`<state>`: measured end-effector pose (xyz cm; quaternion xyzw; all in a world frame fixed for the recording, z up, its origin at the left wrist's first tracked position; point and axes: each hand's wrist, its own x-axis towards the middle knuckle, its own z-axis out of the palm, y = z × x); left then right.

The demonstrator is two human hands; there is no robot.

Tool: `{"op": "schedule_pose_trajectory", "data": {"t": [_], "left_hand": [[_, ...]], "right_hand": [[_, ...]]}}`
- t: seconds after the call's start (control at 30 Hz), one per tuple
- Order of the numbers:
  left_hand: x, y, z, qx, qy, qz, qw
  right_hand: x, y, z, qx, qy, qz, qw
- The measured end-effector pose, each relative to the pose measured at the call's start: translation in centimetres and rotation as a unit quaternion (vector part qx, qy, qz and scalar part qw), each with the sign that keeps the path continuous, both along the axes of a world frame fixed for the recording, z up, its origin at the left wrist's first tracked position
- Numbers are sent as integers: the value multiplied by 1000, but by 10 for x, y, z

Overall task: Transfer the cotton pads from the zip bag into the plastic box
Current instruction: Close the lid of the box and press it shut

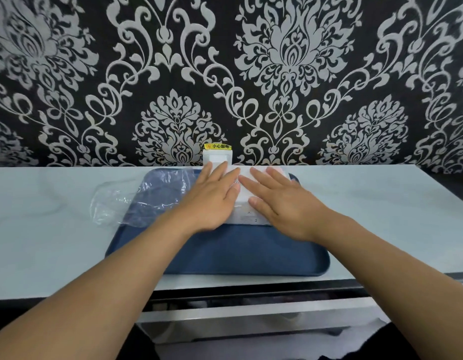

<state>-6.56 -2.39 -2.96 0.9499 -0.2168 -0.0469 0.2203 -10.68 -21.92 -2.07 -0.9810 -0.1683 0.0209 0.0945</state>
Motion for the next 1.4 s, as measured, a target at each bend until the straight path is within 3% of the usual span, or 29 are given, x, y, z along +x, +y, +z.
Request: {"op": "schedule_pose_trajectory", "data": {"t": [0.1, 0.3, 0.53, 0.7, 0.9, 1.0, 1.13, 1.27, 1.4], "left_hand": [[0, 6, 3, -69, -16, 15, 997], [3, 26, 7, -68, -28, 7, 997], [0, 20, -2, -43, -78, 17, 996], [-1, 9, -19, 47, -26, 7, 999], [1, 15, -14, 27, -5, -5, 1000], [-2, 15, -3, 5, -86, 19, 996], [-6, 22, 10, -5, -140, 11, 990], [7, 60, 34, -34, -122, 40, 991], [17, 121, 32, 143, 39, 157, 976]], "right_hand": [[2, -13, 9, 69, 30, 32, 997], [3, -23, 16, 87, 24, -57, 994], [5, -3, -6, -51, -58, -44, 996], [0, 2, -25, -12, -28, -75, 997], [0, 2, -19, 4, -36, -80, 996], [2, 12, -7, 21, -79, -100, 992], [3, 37, 11, 99, -174, -16, 980], [6, 76, 19, 177, -191, 59, 964], [10, 118, 15, 129, -79, 81, 985]]}}
